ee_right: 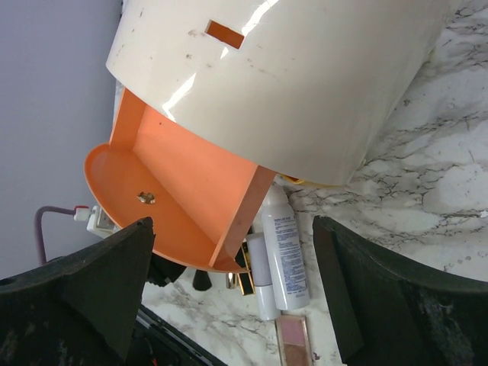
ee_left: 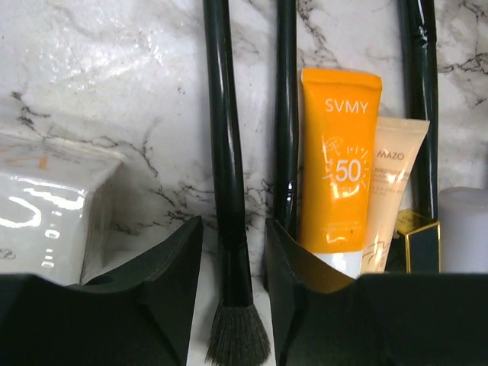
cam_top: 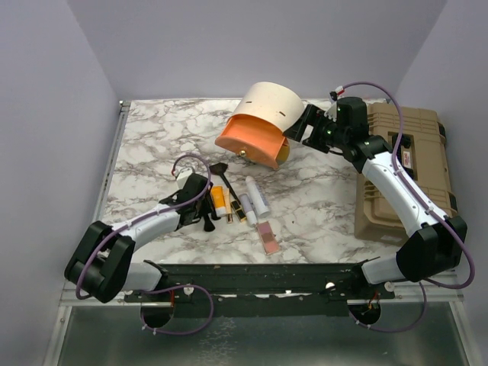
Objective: Organize the makeup
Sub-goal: Pick up the makeup brush from the center of the board.
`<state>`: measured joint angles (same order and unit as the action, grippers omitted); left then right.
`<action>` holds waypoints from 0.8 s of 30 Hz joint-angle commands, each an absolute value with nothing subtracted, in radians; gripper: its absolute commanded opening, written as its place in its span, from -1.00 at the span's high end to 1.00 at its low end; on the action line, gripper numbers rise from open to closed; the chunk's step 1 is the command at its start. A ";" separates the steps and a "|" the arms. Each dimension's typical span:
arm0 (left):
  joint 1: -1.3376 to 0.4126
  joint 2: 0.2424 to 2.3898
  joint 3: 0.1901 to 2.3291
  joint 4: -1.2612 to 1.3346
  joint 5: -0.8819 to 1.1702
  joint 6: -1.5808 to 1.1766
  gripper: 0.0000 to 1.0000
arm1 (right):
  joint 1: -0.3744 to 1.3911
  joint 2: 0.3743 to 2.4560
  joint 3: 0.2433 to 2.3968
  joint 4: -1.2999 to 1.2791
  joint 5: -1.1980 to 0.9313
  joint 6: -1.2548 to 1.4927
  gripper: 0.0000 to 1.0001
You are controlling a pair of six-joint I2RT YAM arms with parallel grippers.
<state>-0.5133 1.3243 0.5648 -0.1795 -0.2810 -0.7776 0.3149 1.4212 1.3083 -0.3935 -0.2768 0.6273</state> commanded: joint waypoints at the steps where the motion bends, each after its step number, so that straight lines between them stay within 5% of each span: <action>1: -0.514 1.268 0.502 -0.255 -0.209 -0.808 0.23 | 0.319 1.425 1.345 -0.415 -0.254 0.617 -0.84; 18: -0.565 1.378 0.591 -0.312 -0.310 -0.744 0.35 | 0.319 1.436 1.333 -0.405 -0.260 0.629 -0.84; 24: -0.582 1.390 0.585 -0.317 -0.321 -0.742 0.77 | 0.319 1.439 1.331 -0.402 -0.257 0.634 -0.84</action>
